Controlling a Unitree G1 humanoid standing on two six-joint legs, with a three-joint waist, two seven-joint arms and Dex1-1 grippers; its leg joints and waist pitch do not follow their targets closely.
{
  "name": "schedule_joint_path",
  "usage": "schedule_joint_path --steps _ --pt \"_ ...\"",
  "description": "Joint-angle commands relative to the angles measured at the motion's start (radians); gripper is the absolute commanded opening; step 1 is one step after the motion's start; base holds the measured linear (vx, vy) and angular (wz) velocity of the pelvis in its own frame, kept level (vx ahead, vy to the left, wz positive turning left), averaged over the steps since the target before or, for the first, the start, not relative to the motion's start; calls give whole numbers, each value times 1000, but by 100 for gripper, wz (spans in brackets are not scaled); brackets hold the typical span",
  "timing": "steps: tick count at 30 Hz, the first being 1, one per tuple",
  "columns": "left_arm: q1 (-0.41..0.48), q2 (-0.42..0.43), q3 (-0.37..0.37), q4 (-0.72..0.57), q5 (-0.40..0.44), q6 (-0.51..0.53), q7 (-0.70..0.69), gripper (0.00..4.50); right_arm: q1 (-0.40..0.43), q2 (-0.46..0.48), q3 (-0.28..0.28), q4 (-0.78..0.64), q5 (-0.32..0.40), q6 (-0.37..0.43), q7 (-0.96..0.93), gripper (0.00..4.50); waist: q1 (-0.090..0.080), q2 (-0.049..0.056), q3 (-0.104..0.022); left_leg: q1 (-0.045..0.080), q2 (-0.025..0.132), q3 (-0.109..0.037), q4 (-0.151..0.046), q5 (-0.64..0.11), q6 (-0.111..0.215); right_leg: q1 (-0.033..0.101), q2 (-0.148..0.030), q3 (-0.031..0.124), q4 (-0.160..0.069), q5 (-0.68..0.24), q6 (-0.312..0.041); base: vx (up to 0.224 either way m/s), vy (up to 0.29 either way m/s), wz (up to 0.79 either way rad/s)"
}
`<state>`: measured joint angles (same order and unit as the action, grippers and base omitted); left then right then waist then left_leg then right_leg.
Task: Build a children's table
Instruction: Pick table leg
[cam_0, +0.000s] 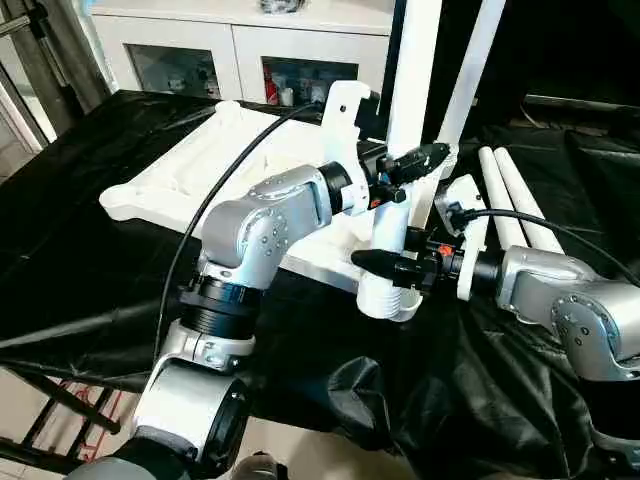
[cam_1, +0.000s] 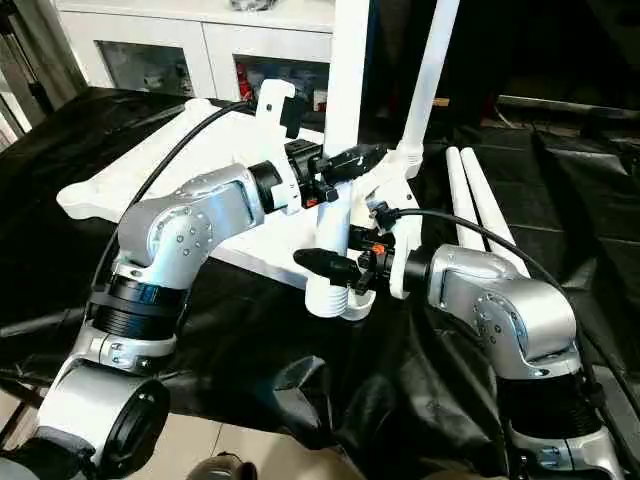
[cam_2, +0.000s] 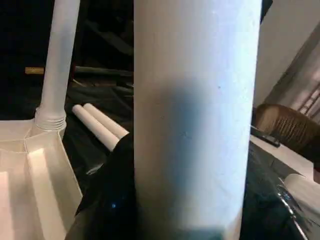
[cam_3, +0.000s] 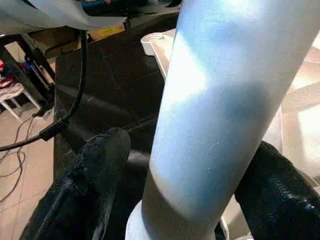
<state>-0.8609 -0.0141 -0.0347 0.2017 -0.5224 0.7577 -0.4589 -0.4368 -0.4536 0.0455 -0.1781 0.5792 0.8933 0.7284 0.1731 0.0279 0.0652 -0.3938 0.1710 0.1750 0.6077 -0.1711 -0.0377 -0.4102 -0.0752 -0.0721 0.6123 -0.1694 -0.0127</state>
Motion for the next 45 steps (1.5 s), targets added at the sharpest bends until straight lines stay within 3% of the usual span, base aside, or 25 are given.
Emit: schedule_joint_path --steps 1,2,3,11,12,18,21,22,29,42,45 --pt "-13 0 11 -27 -19 11 -20 181 2 4 -7 10 3 12 -2 336 4 -17 -85 14 49 -22 -61 -132 24 59 -77 44 -75 -232 -153 0 0 0" --pt "-12 1 8 -31 -21 13 -23 181 3 6 -7 13 2 12 -5 336 5 -17 -85 13 48 -22 -61 -130 24 60 -78 44 -75 -238 -153 0 0 0" --pt "-11 1 7 -33 -22 14 -26 181 2 7 -8 14 1 13 -7 305 5 -16 -85 14 49 -22 -61 -130 24 59 -78 44 -75 -240 -153 0 0 0" --pt "-15 -6 20 -32 -30 16 -18 181 8 2 4 23 -7 10 -10 254 5 -17 -85 14 49 -22 -61 -128 24 60 -77 44 -74 -230 -154 0 0 0" --pt "-15 -5 21 -32 -31 17 -19 181 10 2 6 22 -8 9 -10 230 5 -17 -85 14 49 -22 -61 -128 24 60 -77 44 -74 -230 -155 0 0 0" --pt "-19 2 24 -28 -31 19 -24 181 16 -1 14 17 -11 4 -7 197 5 -16 -85 14 49 -23 -61 -128 24 60 -77 44 -74 -233 -150 0 0 0" --pt "-20 3 23 -27 -32 18 -25 181 19 -3 16 15 -12 1 -5 196 6 -16 -85 14 49 -22 -61 -128 24 60 -77 44 -75 -236 -149 0 0 0" --pt "-21 4 22 -26 -32 18 -28 181 20 -4 17 12 -12 -4 0 250 5 -15 -85 14 49 -23 -61 -132 23 60 -77 44 -75 -238 -149 0 0 0" --pt "-19 8 8 -31 -29 20 -43 181 23 -16 26 6 -19 -4 0 305 5 -14 -85 15 49 -23 -61 -137 19 60 -77 44 -76 -242 -146 0 0 0" --pt "-13 8 0 -42 -38 29 -59 181 25 -18 24 6 -12 -10 5 307 6 -15 -85 15 50 -23 -61 -135 23 60 -78 44 -75 -237 -152 0 0 0" --pt "-11 7 -1 -47 -41 33 -62 181 23 -17 23 8 -9 -12 4 272 5 -15 -86 14 50 -23 -60 -129 24 60 -78 45 -73 -224 -157 0 0 0"
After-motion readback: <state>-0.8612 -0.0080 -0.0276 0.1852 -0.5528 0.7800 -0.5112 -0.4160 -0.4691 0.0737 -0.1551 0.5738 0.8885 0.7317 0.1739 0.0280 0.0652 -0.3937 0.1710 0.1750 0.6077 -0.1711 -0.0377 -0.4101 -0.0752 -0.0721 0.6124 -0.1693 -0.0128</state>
